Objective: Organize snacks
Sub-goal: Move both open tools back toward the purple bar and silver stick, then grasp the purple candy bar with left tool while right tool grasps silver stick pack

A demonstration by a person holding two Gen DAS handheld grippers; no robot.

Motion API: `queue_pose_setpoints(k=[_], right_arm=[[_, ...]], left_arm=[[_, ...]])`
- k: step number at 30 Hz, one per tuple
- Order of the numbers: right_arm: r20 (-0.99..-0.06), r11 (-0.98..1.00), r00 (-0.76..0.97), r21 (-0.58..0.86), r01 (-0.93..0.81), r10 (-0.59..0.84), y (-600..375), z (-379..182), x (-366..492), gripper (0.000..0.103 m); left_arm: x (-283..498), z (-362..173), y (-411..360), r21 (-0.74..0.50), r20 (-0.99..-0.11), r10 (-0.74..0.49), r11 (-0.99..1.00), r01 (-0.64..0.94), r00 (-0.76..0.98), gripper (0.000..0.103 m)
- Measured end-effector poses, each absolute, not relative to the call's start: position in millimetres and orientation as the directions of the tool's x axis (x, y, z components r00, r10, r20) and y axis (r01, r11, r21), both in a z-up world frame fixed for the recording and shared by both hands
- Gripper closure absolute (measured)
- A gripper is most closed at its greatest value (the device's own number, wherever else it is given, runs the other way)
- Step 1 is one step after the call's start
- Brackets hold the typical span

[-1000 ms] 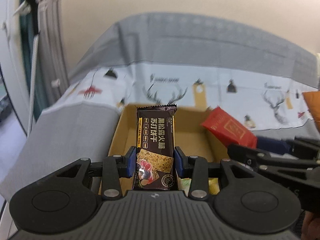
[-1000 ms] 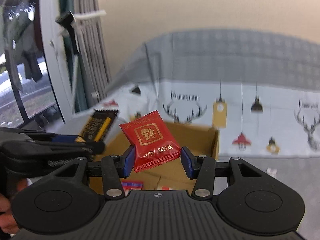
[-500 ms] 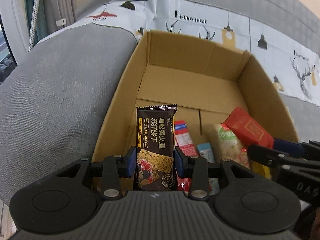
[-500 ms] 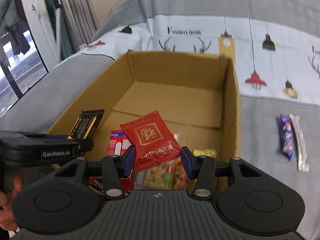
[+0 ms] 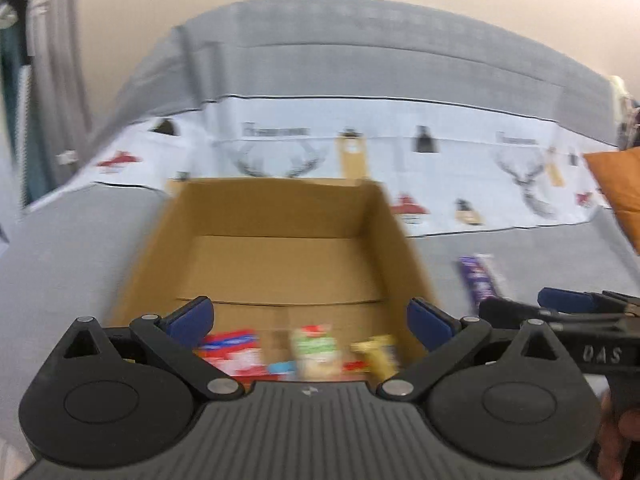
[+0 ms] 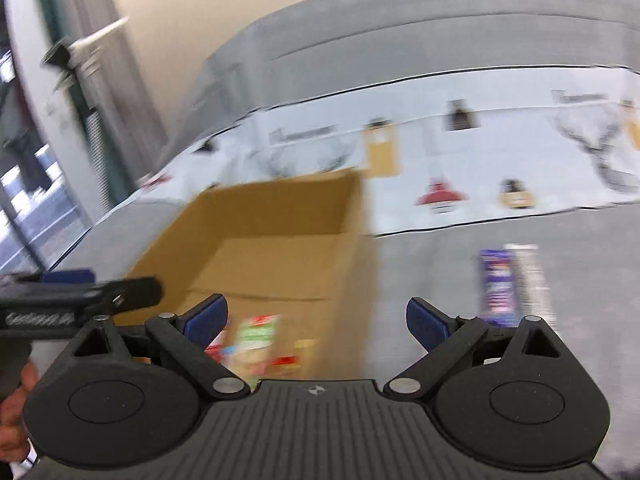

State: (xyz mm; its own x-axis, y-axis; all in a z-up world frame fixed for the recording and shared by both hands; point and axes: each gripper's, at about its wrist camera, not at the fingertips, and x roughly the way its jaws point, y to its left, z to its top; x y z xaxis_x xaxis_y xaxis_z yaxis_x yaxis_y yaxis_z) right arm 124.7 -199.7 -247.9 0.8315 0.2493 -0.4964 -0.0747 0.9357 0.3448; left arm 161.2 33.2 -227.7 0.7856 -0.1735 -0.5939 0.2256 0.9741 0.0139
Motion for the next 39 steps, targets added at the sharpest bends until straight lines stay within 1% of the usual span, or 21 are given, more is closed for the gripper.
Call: queue_pose_setpoints(k=[4,10,13,17,19,20,22,23,24,25,26,27,29,31,32,34,35,36,37,38,39], right_arm=[[-0.509,0.937,0.841,0.35,0.007,0.184,-253,-264,116,0.007],[-0.525,0.944,0.844,0.322,0.078,0.11,-313,-277,120,0.007],[-0.607,0.94,0.791,0.307,0.15,0.072,-337,-286,137,0.004],[-0.612,0.936,0.787,0.314,0.159,0.072,-357,-304,155,0.004],[-0.587,0.933,0.807,0.322,0.16,0.064,-368,-321,158,0.004],[-0.607,0.924,0.792,0.333,0.187,0.058,-373,-333,161,0.005],[-0.692,0.871,0.719,0.388,0.301,0.06,-385,-357,178,0.018],[-0.69,0.853,0.718,0.429,0.299,0.095,-388,-363,184,0.032],[-0.683,0.855,0.723,0.434,0.285,0.106,-386,-364,190,0.035],[-0.676,0.879,0.731,0.404,0.255,0.099,-380,-362,196,0.034],[-0.678,0.902,0.732,0.356,0.243,0.07,-374,-360,200,0.046],[-0.68,0.915,0.732,0.328,0.236,0.055,-370,-361,204,0.05],[-0.695,0.894,0.712,0.376,0.243,0.099,-374,-369,212,0.05],[-0.709,0.873,0.682,0.435,0.222,0.18,-372,-381,222,0.051],[-0.716,0.884,0.67,0.424,0.196,0.195,-367,-383,227,0.051],[-0.729,0.936,0.667,0.323,0.137,0.154,-346,-382,230,0.05],[-0.733,0.954,0.666,0.28,0.11,0.138,-338,-384,232,0.05],[-0.736,0.964,0.665,0.25,0.096,0.125,-332,-385,234,0.05],[-0.738,0.973,0.666,0.216,0.082,0.108,-328,-385,236,0.05],[-0.741,0.981,0.666,0.18,0.073,0.086,-324,-386,237,0.055],[-0.744,0.987,0.665,0.144,0.075,0.058,-321,-386,237,0.067]], left_arm=[[167,-241,-20,-0.012,-0.63,-0.216,0.963,0.268,0.746,0.0],[186,-256,-96,0.013,-0.672,-0.247,0.939,0.344,0.699,0.0],[205,-267,-128,0.039,-0.69,-0.241,0.929,0.367,0.683,0.0],[232,-283,-161,0.034,-0.716,-0.241,0.926,0.377,0.656,0.0],[246,-292,-175,0.034,-0.726,-0.237,0.925,0.378,0.645,0.0],[253,-297,-182,0.042,-0.734,-0.231,0.923,0.382,0.639,0.0],[266,-309,-197,0.071,-0.741,-0.217,0.916,0.395,0.636,0.0],[272,-315,-203,0.083,-0.745,-0.21,0.913,0.4,0.633,0.0],[280,-323,-209,0.093,-0.752,-0.205,0.908,0.408,0.627,0.0],[285,-328,-213,0.097,-0.754,-0.204,0.906,0.413,0.624,0.0],[291,-333,-214,0.097,-0.75,-0.201,0.909,0.406,0.63,0.0],[298,-338,-215,0.098,-0.749,-0.189,0.916,0.389,0.635,0.0],[311,-349,-212,0.078,-0.755,-0.176,0.932,0.354,0.632,0.0],[322,-358,-207,0.017,-0.77,-0.217,0.933,0.359,0.6,0.001],[327,-364,-207,-0.019,-0.783,-0.247,0.927,0.375,0.571,0.006],[333,-372,-209,-0.057,-0.799,-0.287,0.911,0.408,0.529,0.019],[335,-378,-211,-0.081,-0.809,-0.311,0.899,0.429,0.499,0.032],[336,-384,-213,-0.1,-0.818,-0.327,0.891,0.443,0.473,0.049],[337,-390,-214,-0.116,-0.829,-0.336,0.885,0.45,0.448,0.056],[334,-392,-213,-0.097,-0.819,-0.329,0.887,0.452,0.469,0.065],[332,-391,-213,-0.075,-0.815,-0.318,0.887,0.457,0.484,0.077]])
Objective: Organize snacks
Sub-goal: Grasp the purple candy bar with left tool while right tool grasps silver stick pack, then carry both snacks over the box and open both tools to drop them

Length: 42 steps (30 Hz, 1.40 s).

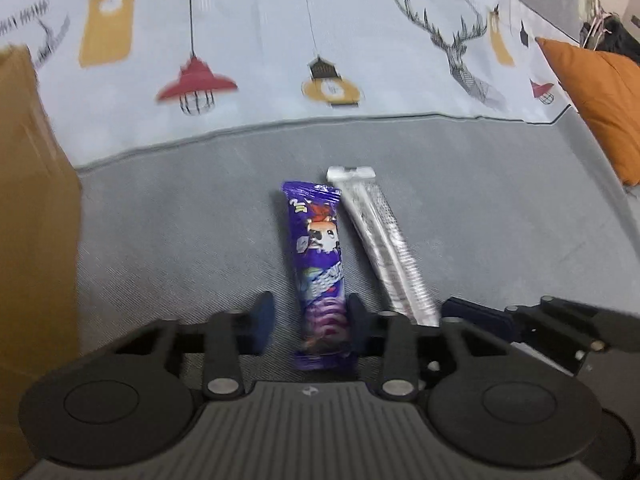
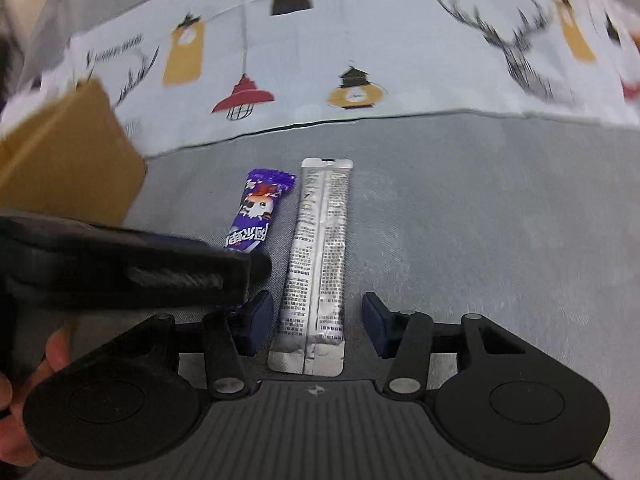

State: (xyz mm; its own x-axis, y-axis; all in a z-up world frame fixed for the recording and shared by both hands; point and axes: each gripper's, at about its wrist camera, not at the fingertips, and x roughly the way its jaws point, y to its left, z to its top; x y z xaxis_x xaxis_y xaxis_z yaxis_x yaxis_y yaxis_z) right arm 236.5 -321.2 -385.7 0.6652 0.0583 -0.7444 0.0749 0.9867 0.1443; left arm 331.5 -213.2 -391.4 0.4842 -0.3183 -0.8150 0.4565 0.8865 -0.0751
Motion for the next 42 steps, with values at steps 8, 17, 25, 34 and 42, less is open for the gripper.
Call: queue_pose_setpoints(k=[8,17,25,34,42], right_arm=[[-0.761,0.987,0.647,0.134,0.092,0.043,-329,-382,220,0.071],[-0.77,0.99,0.635,0.128,0.059,0.061,-339,-374,176,0.04],[-0.795,0.99,0.597,0.142,0.013,0.106,-340,-382,209,0.044],[-0.778,0.971,0.614,0.227,0.077,0.134,-360,-370,195,0.084],[-0.72,0.969,0.69,0.214,0.123,0.072,-335,-321,150,0.085]], left_arm=[[309,-379,-187,-0.048,-0.856,-0.23,0.927,0.371,0.464,0.077],[255,-387,-173,0.04,-0.854,-0.202,0.893,0.447,0.479,0.041],[278,-384,-180,-0.015,-0.844,-0.242,0.902,0.431,0.478,0.083],[261,-359,-175,-0.06,-0.849,-0.266,0.907,0.418,0.456,0.085],[219,-287,-145,-0.12,-0.767,-0.356,0.897,0.426,0.534,0.086]])
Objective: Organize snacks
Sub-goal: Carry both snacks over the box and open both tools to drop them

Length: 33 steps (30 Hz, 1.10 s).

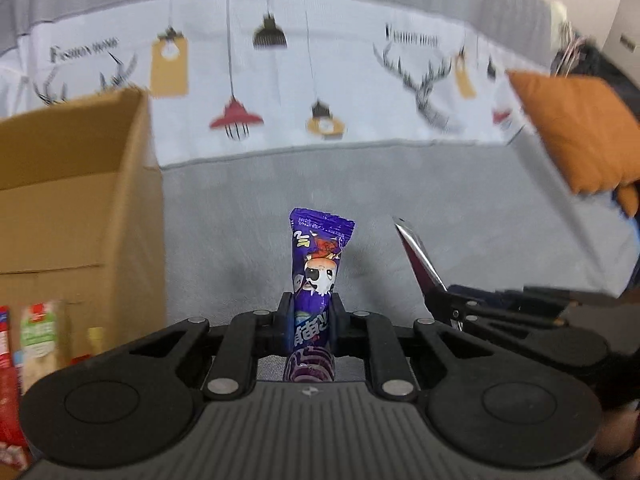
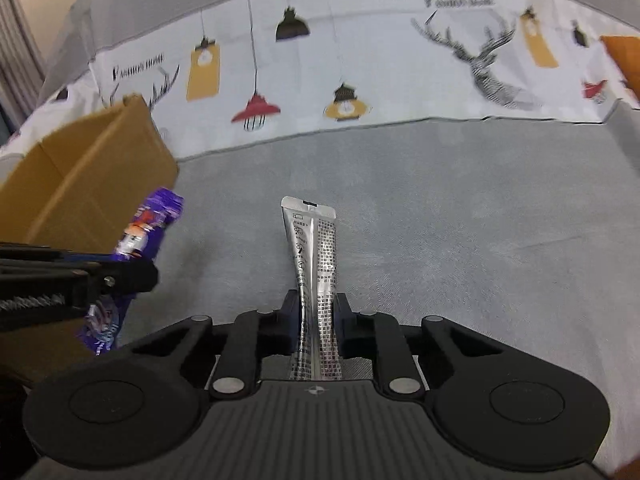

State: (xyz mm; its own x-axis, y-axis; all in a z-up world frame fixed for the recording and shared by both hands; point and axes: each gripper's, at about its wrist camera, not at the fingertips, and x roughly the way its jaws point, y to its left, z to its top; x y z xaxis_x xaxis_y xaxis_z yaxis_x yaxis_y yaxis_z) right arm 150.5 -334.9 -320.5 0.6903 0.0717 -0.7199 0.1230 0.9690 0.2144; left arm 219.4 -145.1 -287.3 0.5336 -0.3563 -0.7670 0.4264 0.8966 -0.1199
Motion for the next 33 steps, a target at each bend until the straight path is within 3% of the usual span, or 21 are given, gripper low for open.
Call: queue_pose_setpoints(k=[2,6,11,16,22,28,33], right_arm=[[-0.685,0.966,0.726,0.219,0.139,0.051,-327,-299,138,0.085],[-0.614,0.942,0.774,0.329,0.072,0.155,-311,-255,121,0.085],[-0.5,0.955,0.845,0.295,-0.041,0.191,-270,-183,99,0.085],[-0.356,0.957,0.912,0.272,-0.106,0.203,-235,-116,79,0.085],[-0.231,0.924,0.919,0.29,-0.249,0.32,-197,-58,68,0.085],[-0.228,0.912,0.899,0.263,-0.314,0.375,-157,-53,78,0.085],[-0.319,0.914,0.865,0.256,-0.314,0.387,-127,-81,104,0.085]], left_arm=[[209,-265,-133,-0.123,-0.738,-0.369,0.897,0.424,0.565,0.085],[189,-222,-107,-0.111,-0.695,-0.368,0.904,0.414,0.618,0.086],[163,-169,-69,-0.111,-0.628,-0.356,0.921,0.373,0.692,0.086],[134,-113,-34,-0.091,-0.528,-0.326,0.94,0.329,0.784,0.086],[91,-51,5,-0.058,-0.374,-0.302,0.951,0.303,0.877,0.086],[85,-42,37,-0.061,-0.335,-0.25,0.968,0.243,0.909,0.086],[114,-77,61,-0.121,-0.412,-0.237,0.971,0.204,0.88,0.086]])
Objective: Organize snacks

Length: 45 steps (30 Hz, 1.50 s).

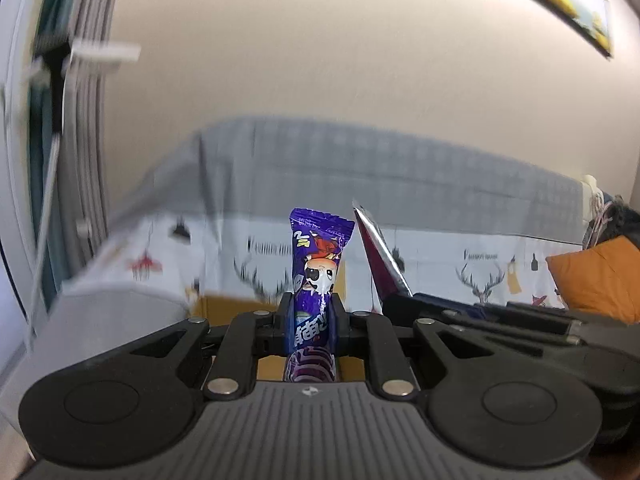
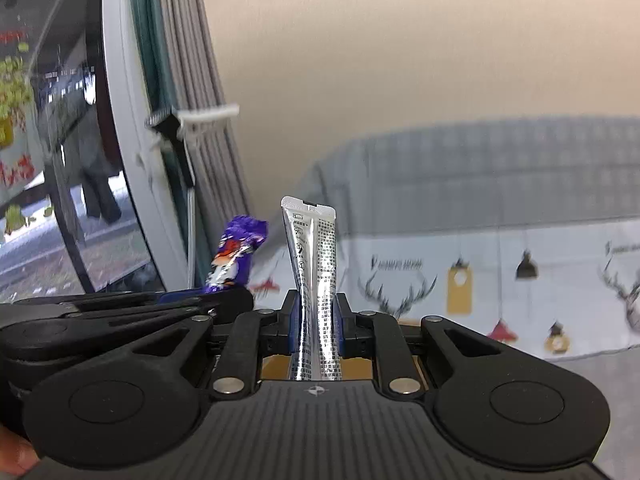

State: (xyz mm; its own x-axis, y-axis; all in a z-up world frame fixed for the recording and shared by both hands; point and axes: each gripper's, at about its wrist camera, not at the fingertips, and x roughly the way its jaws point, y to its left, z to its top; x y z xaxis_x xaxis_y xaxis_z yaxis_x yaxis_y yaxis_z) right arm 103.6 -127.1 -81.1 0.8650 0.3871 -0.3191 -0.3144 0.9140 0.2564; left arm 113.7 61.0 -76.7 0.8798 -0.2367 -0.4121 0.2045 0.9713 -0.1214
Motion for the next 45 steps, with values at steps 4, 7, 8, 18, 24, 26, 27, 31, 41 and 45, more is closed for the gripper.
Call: queue_pose_setpoints(k=[4,7,8,18,24,26,27,31,41,45], right_arm=[[-0.412,0.913,0.819,0.258,-0.315,0.399,-108,-117,126,0.085],[-0.483,0.917,0.782,0.261,-0.301,0.395,-98,-147,144,0.085],[-0.506,0.921,0.77,0.255,-0.295,0.387,-95,-159,150,0.085],[-0.65,0.937,0.675,0.254,-0.24,0.349,-74,-234,195,0.085],[-0.648,0.956,0.705,0.235,-0.176,0.289,-83,-225,190,0.051],[-0.644,0.962,0.717,0.216,-0.166,0.268,-86,-211,178,0.042],[-0.649,0.966,0.716,0.203,-0.163,0.257,-86,-203,173,0.041],[-0.66,0.967,0.708,0.201,-0.154,0.25,-90,-158,143,0.029],[-0.654,0.969,0.717,0.203,-0.139,0.24,-103,-90,62,0.013],[-0.66,0.969,0.714,0.212,-0.124,0.235,-104,-82,40,0.013]], left_arm=[[143,-118,76,-0.152,-0.499,-0.222,0.974,0.167,0.838,0.086],[166,-154,82,-0.137,-0.57,-0.189,0.981,0.134,0.799,0.086],[173,-166,85,-0.134,-0.594,-0.181,0.983,0.126,0.784,0.086],[210,-249,109,-0.144,-0.752,-0.149,0.988,0.06,0.642,0.086],[199,-215,115,-0.199,-0.722,-0.169,0.98,0.032,0.671,0.016],[185,-185,111,-0.17,-0.68,-0.143,0.985,0.036,0.719,0.004],[177,-172,105,-0.149,-0.666,-0.129,0.988,0.038,0.735,0.004],[137,-127,82,-0.073,-0.643,-0.092,0.996,0.059,0.76,0.004],[60,-64,56,-0.02,-0.687,0.017,0.999,-0.043,0.726,0.0],[34,-51,48,0.048,-0.666,0.07,0.998,-0.051,0.743,0.0]])
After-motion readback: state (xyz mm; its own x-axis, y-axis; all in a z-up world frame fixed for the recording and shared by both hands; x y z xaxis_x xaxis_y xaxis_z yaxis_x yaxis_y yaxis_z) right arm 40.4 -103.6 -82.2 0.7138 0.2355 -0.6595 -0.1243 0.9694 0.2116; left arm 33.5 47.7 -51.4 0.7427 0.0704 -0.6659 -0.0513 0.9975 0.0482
